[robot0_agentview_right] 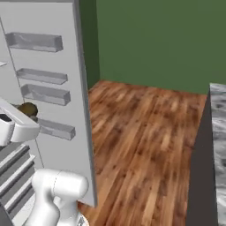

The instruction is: Pick up the orange and kiwi from the fridge and place one fruit on each plate on the dining counter.

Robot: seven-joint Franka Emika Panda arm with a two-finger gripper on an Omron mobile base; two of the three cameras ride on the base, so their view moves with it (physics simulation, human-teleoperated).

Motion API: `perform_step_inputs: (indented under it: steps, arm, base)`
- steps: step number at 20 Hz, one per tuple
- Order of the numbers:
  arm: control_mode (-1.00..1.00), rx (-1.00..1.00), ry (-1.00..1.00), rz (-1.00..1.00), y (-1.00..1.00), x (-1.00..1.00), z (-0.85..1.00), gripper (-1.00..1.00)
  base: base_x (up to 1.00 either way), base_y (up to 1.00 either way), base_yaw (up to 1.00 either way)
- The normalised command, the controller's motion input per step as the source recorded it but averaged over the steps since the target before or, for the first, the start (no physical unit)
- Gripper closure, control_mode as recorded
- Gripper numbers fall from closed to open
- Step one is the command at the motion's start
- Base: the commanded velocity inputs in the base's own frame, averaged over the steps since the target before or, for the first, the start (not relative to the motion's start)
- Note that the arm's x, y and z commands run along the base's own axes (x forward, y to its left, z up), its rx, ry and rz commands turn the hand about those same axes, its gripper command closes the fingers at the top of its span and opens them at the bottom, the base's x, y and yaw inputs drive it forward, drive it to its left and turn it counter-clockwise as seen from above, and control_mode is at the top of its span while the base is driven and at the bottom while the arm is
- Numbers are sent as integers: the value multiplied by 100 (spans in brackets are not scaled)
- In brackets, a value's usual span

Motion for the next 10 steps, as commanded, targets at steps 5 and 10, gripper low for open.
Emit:
perform_step_inputs:
  steps: [5,10]
  arm:
    - [100,0,0,0,0,0,0,100]
    - [100,0,0,0,0,0,0,100]
  base:
    - [23,-71,-54]
    - [62,-82,-17]
